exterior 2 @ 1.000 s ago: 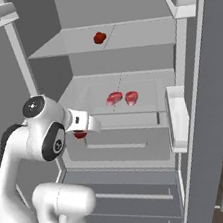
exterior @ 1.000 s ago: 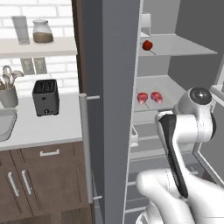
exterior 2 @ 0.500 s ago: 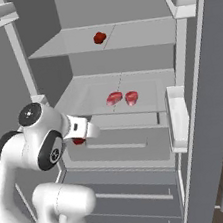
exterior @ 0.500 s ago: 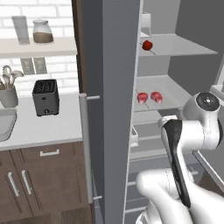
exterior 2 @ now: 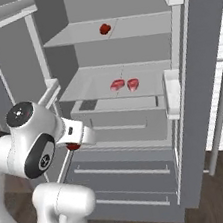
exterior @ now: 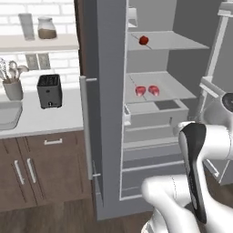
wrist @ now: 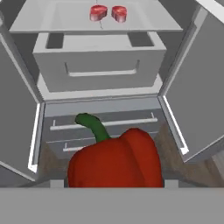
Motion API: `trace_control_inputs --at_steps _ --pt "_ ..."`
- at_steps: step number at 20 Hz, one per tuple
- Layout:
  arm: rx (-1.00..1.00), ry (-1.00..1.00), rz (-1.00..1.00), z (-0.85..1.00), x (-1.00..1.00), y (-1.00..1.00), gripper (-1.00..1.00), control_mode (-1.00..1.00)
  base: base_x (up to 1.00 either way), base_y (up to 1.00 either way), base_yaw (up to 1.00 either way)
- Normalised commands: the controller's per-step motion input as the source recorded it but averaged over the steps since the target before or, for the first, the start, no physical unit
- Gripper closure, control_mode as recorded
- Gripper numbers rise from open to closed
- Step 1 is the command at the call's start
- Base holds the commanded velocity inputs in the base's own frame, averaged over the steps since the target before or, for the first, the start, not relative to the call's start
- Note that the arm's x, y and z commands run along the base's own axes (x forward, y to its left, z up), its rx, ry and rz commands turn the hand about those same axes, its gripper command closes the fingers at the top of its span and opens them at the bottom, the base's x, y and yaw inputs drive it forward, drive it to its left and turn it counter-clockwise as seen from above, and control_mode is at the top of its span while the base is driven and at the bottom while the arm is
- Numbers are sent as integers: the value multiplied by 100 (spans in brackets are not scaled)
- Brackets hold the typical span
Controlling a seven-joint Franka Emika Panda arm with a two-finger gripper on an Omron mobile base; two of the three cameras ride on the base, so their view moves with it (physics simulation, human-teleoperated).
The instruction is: Place one bell pepper and one steak in each tupperware on the nearby counter, to pack two identical lunches.
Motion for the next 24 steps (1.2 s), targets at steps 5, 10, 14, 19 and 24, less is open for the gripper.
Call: trace_control_inputs --at_steps 5,10,14,19,24 --pt "0 0 0 0 0 0 100 100 -100 23 8" --pt "0 0 0 0 0 0 100 100 -85 96 43" --pt "0 0 0 0 0 0 100 100 -8 100 63" --pt "0 0 0 0 0 0 100 100 9 99 59" --pt "0 0 0 0 0 0 100 100 56 75 54"
